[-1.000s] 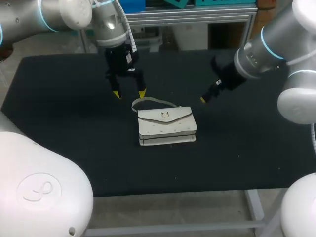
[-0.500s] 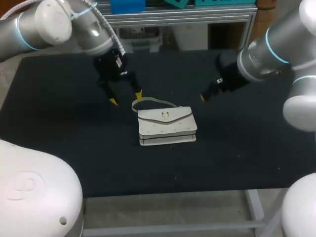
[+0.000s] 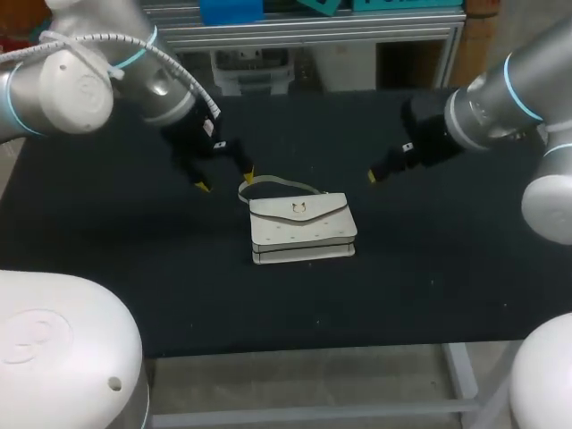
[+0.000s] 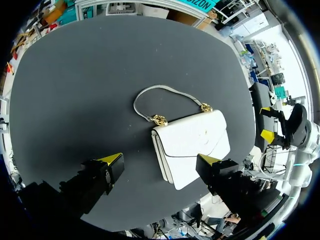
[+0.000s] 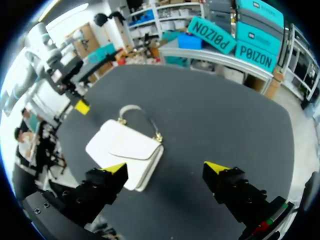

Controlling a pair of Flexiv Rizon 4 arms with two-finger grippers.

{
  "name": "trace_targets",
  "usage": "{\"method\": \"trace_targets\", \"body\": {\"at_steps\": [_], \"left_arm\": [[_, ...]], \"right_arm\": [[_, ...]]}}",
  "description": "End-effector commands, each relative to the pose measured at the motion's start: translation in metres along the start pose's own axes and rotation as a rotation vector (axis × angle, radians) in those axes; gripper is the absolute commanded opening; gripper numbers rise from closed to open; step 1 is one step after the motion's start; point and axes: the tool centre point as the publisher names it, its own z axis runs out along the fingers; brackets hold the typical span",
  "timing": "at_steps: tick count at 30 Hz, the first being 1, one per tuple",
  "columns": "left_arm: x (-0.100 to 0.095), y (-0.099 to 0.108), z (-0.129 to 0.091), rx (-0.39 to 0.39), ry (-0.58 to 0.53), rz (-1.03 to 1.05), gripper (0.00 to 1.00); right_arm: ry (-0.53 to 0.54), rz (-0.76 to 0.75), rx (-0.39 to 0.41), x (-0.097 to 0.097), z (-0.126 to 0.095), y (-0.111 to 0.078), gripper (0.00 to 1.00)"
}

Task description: Pick up the bag, open it, inspect its contents, close it, and place it on the opposite side

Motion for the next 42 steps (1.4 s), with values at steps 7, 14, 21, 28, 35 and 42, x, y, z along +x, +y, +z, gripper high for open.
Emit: {"method": "trace_targets", "body": {"at_steps": [7, 14, 21, 28, 35, 42], "left_arm": [[-0.002, 0.006, 0.024, 0.188, 0.138, -0.188, 1.00], [-0.012, 0.004, 0.035, 0.199, 0.259, -0.239, 1.00], [-0.009, 0.000, 0.037, 0.150, 0.329, -0.256, 1.00], [-0.009, 0.000, 0.037, 0.150, 0.329, -0.256, 1.00], [-0.012, -0.001, 0.045, 0.110, 0.435, -0.283, 1.00], [-0.012, 0.005, 0.049, 0.078, 0.539, -0.330, 1.00]], "right_arm": [[0.071, 0.434, 0.131, 0.028, 0.022, 0.025, 1.00], [0.200, 0.622, 0.142, 0.033, 0.027, 0.017, 1.00], [0.314, 0.672, 0.171, 0.040, 0.034, 0.011, 1.00], [0.314, 0.672, 0.171, 0.040, 0.034, 0.011, 1.00], [0.335, 0.804, 0.219, 0.055, 0.051, 0.004, 1.00], [0.410, 0.964, 0.213, 0.059, 0.063, -0.013, 1.00]]}}
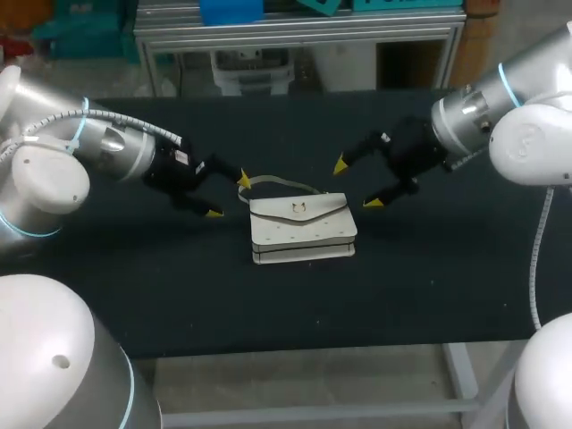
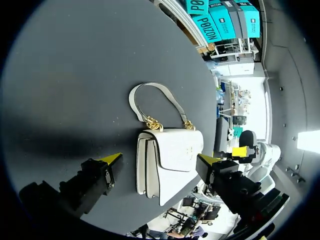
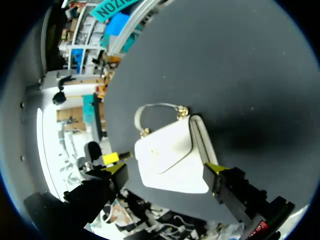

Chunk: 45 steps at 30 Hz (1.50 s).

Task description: Pick up the bag, open it, inspect its contents, close it, and place it on the opposite side

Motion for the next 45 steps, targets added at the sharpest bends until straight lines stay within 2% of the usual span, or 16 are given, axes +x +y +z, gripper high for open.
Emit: {"method": "trace_targets", "body": {"at_steps": [1, 8, 10, 21, 26, 28, 31, 34, 39, 45], "left_arm": [[-0.006, 0.000, 0.004, -0.023, 0.094, -0.008, 1.00], [0.004, 0.006, 0.009, -0.054, 0.129, 0.000, 0.94], [0.005, 0.006, 0.012, -0.066, 0.135, 0.004, 0.89], [0.004, 0.003, 0.030, -0.106, 0.158, 0.000, 0.87], [0.004, 0.002, 0.033, -0.113, 0.166, -0.002, 0.78], [0.004, 0.001, 0.033, -0.117, 0.174, -0.001, 0.73], [0.006, 0.001, 0.034, -0.115, 0.174, -0.002, 0.73], [0.006, 0.000, 0.034, -0.124, 0.176, -0.004, 0.71], [0.004, 0.002, 0.041, -0.157, 0.190, -0.023, 0.73], [0.004, 0.006, 0.046, -0.181, 0.220, -0.038, 0.67]], "right_arm": [[0.048, 0.052, -0.008, -0.016, 0.011, 0.000, 1.00], [0.103, 0.105, -0.003, -0.034, 0.025, 0.002, 1.00], [0.106, 0.108, -0.011, -0.036, 0.028, 0.005, 1.00], [0.212, 0.079, -0.014, -0.028, 0.043, 0.024, 1.00], [0.240, 0.057, 0.000, -0.023, 0.049, 0.030, 0.98], [0.240, 0.049, 0.002, -0.021, 0.050, 0.031, 0.88], [0.244, 0.041, 0.008, -0.019, 0.050, 0.031, 0.80], [0.247, 0.033, 0.010, -0.018, 0.049, 0.031, 0.59], [0.259, 0.034, 0.017, -0.021, 0.051, 0.029, 0.64], [0.272, 0.039, 0.027, -0.025, 0.055, 0.025, 0.73]]}}
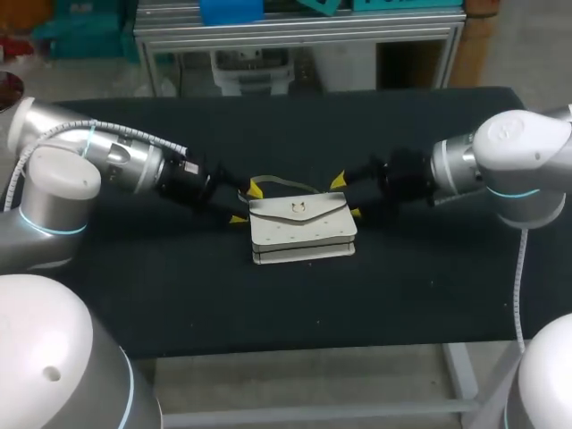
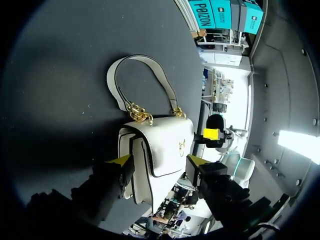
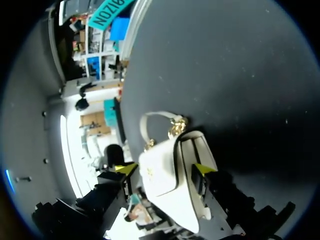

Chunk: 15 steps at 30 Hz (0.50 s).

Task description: Pick up the bag, open it, inspect its contents, close it, and place it on the opposite side

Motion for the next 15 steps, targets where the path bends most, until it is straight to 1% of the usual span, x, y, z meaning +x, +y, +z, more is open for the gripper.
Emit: {"method": "trace_targets", "body": {"at_steps": [1, 2, 5, 8, 9, 15], "left_arm": [[-0.005, -0.004, 0.006, -0.015, 0.025, -0.001, 0.62], [-0.006, -0.004, 0.007, -0.018, 0.034, -0.002, 0.58], [-0.006, -0.004, 0.012, -0.025, 0.044, -0.005, 0.49], [-0.007, -0.005, 0.015, -0.031, 0.045, -0.007, 0.43], [-0.008, -0.006, 0.016, -0.036, 0.045, -0.011, 0.40], [-0.016, -0.011, 0.024, -0.038, 0.033, -0.034, 0.40]], "right_arm": [[0.015, -0.002, 0.009, -0.004, 0.002, -0.001, 0.73], [0.020, -0.001, 0.009, -0.005, 0.003, -0.001, 0.72], [0.028, 0.000, 0.010, -0.007, 0.005, -0.002, 0.71], [0.034, 0.000, 0.011, -0.008, 0.007, -0.003, 0.56], [0.036, -0.001, 0.012, -0.008, 0.008, -0.004, 0.49], [0.037, 0.010, 0.020, -0.015, 0.014, -0.004, 0.48]]}}
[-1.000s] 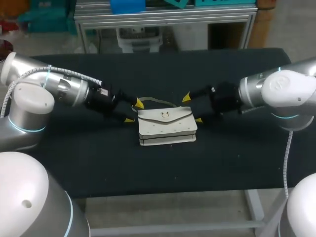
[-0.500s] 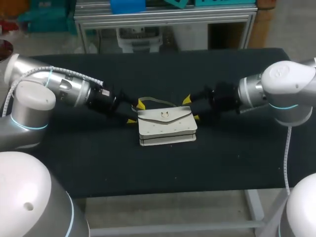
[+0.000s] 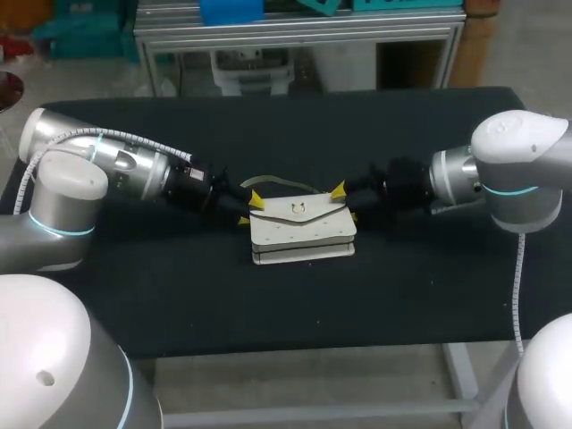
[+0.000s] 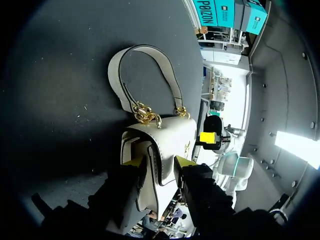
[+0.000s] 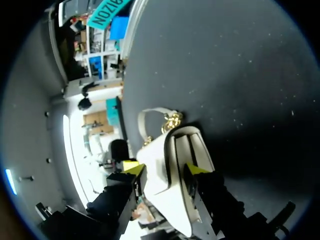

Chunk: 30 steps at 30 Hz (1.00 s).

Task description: Pick up the bag, open it, inspect its contents, close it, and place it on the opposite side

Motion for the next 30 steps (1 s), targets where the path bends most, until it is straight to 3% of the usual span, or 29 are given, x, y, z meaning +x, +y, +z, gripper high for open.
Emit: {"method": "trace_targets", "body": {"at_steps": [1, 5, 7, 8, 10, 11, 12, 14, 16, 17, 18, 19, 20, 25, 27, 30], "left_arm": [[-0.007, -0.009, 0.008, -0.008, 0.006, -0.015, 0.41], [-0.010, -0.010, 0.009, -0.006, 0.007, -0.024, 0.40], [-0.010, -0.010, 0.009, -0.006, 0.007, -0.026, 0.40], [-0.010, -0.010, 0.009, -0.007, 0.008, -0.026, 0.40], [-0.010, -0.010, 0.009, -0.007, 0.010, -0.026, 0.35], [-0.009, -0.010, 0.009, -0.007, 0.010, -0.025, 0.28], [-0.007, -0.010, 0.009, -0.006, 0.010, -0.023, 0.14], [-0.004, -0.008, 0.008, -0.002, 0.008, -0.012, 0.00], [-0.001, -0.007, 0.007, 0.001, 0.006, 0.002, 0.00], [0.001, -0.006, 0.006, 0.002, 0.007, 0.007, 0.10], [0.003, -0.005, 0.005, 0.004, 0.006, 0.014, 0.30], [0.005, -0.004, 0.004, 0.007, 0.006, 0.017, 0.46], [0.006, -0.003, 0.004, 0.008, 0.007, 0.020, 0.66], [0.007, 0.000, 0.006, -0.006, 0.022, 0.020, 0.70], [0.005, 0.000, 0.008, -0.013, 0.026, 0.012, 0.66], [0.003, 0.000, 0.009, -0.016, 0.033, 0.006, 0.53]], "right_arm": [[0.003, 0.007, 0.011, -0.007, 0.006, 0.001, 0.49], [0.000, 0.019, 0.011, -0.012, 0.009, 0.001, 0.49], [0.000, 0.022, 0.010, -0.014, 0.009, 0.001, 0.42], [0.001, 0.024, 0.008, -0.014, 0.009, 0.001, 0.31], [0.003, 0.026, 0.004, -0.014, 0.009, 0.001, 0.00], [0.005, 0.025, 0.000, -0.014, 0.009, 0.001, 0.00], [0.009, 0.022, -0.006, -0.013, 0.008, 0.001, 0.00], [0.015, 0.013, -0.012, -0.010, 0.006, 0.001, 0.00], [0.026, 0.002, -0.017, -0.006, 0.003, 0.000, 0.00], [0.032, -0.001, -0.019, -0.003, 0.002, -0.001, 0.00], [0.034, -0.007, -0.018, -0.002, 0.001, -0.001, 0.05], [0.040, -0.015, -0.029, 0.000, 0.001, -0.002, 0.46], [0.042, -0.017, -0.032, 0.001, 0.000, -0.002, 1.00], [0.054, -0.022, -0.041, -0.001, 0.000, -0.003, 1.00], [0.058, -0.017, -0.039, -0.003, 0.002, -0.004, 1.00], [0.062, -0.013, -0.035, -0.005, 0.004, -0.005, 1.00]]}}
